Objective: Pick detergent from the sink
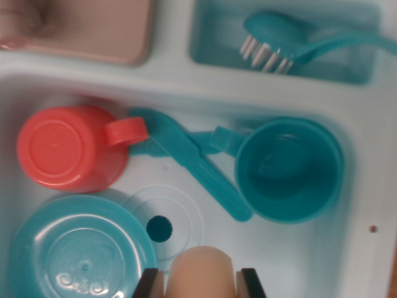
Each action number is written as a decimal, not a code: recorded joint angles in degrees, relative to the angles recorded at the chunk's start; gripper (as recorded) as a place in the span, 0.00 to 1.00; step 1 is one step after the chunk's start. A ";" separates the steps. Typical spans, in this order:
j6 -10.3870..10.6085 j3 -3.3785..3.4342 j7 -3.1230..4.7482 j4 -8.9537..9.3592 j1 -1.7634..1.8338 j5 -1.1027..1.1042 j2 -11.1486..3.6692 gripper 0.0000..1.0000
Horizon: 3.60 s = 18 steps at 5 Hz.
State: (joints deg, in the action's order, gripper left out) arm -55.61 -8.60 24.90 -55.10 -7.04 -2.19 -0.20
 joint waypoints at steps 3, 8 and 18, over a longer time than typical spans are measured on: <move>-2.48 0.02 -0.18 -1.74 0.02 0.17 0.76 1.00; -10.61 0.06 -0.76 -7.42 0.09 0.74 3.24 1.00; -22.51 0.14 -1.61 -15.74 0.19 1.57 6.88 1.00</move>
State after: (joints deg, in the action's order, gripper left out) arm -78.12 -8.46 23.30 -70.84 -6.85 -0.62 6.68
